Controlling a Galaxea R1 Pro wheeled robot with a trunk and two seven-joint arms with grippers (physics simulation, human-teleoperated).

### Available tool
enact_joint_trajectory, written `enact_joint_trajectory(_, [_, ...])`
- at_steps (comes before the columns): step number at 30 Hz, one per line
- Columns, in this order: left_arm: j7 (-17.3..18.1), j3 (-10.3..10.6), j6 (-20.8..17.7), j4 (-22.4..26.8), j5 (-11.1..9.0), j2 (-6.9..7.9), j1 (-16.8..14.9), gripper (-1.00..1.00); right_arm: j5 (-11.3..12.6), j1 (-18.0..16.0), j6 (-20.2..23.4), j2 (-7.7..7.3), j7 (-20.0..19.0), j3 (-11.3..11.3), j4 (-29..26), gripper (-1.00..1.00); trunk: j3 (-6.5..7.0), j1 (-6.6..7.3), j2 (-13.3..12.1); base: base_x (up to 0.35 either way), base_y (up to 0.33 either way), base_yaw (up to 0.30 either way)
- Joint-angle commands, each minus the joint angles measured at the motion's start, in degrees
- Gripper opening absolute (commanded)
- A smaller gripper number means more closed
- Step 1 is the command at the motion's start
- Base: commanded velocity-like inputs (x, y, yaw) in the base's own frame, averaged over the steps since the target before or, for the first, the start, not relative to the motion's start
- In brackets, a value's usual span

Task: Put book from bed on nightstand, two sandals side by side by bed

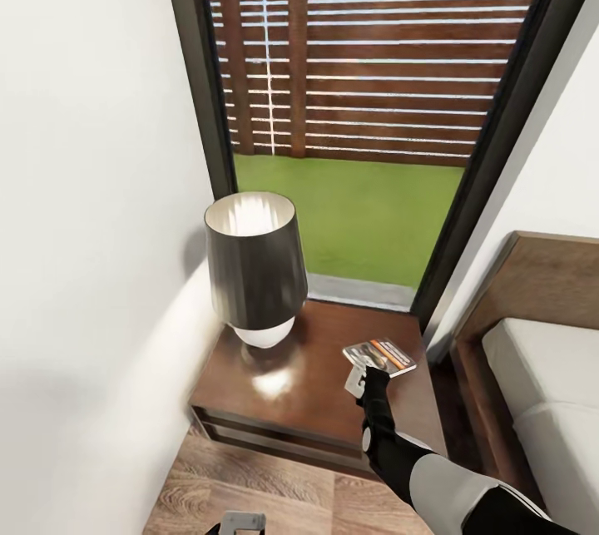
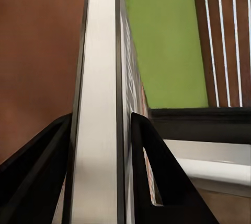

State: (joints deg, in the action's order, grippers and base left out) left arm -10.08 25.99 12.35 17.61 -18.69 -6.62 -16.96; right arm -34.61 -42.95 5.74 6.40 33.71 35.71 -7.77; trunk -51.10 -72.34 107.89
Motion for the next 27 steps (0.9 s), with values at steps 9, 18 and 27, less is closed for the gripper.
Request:
enact_joint_trajectory(9, [-0.4,0.5,0.3,0.0,-0.3,-0.06,0.0,1.0,-0.6,0.0,0.6,0.02,0.2,0.1,-0.1,-1.0,-1.48,-1.97,3.6,0.0,0.0,0.08])
enact_joint_trajectory(18, [-0.3,0.5,0.3,0.0,-0.3,-0.06,0.0,1.0,-0.6,0.0,0.7,0.02,0.2,0.1,-0.1,-1.0,-2.91,-3.95,7.3,0.0,0.0,0.084])
enact_joint_trajectory(27, [-0.3,0.5,0.3,0.0,-0.3,-0.06,0.0,1.0,-0.6,0.0,0.7,0.02,0.2,0.1,-0.1,-1.0,-4.52,-5.93,10.9,0.0,0.0,0.003])
